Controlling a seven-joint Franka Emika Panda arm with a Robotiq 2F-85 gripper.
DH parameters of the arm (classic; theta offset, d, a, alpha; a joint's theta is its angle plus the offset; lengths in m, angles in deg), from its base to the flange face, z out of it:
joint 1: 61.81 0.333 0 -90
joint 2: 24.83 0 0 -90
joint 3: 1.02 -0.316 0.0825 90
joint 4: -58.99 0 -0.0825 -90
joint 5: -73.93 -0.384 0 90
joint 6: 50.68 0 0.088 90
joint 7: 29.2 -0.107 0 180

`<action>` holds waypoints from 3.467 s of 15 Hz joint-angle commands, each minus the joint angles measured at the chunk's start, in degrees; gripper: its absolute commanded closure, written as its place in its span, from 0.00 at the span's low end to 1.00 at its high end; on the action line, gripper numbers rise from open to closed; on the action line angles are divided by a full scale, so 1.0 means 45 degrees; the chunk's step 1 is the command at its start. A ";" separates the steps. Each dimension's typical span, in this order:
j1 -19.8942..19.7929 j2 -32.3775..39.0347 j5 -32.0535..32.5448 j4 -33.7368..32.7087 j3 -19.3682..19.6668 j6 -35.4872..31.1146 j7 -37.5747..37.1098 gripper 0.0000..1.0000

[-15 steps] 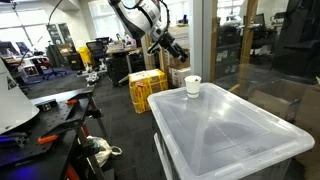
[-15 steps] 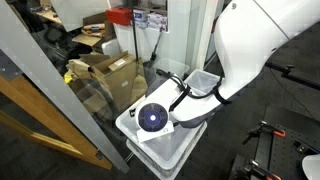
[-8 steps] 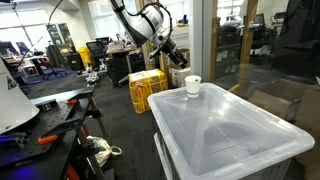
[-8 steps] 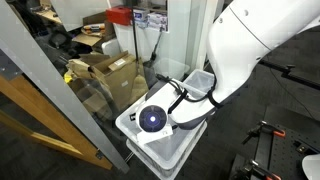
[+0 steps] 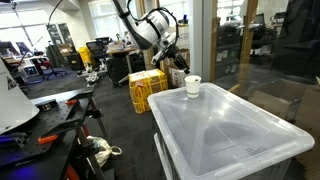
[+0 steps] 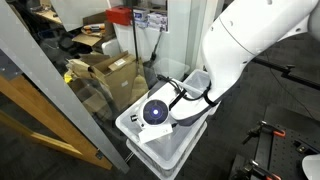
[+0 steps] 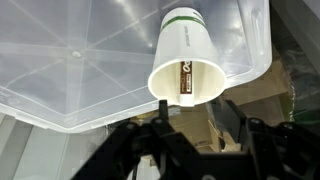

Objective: Take the marker out of the cup and put it on the storage box

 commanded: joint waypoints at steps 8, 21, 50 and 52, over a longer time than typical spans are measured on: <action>-0.0300 0.0384 0.0023 -0.0286 -0.0028 -0.0269 0.0967 0.42; -0.0459 0.1199 -0.0011 -0.1134 -0.0037 -0.0341 0.1237 0.45; 0.0168 0.2666 -0.2712 -0.3057 0.0794 -0.0609 0.4091 0.95; 0.0312 0.2597 -0.2792 -0.3004 0.0927 -0.0536 0.4035 0.95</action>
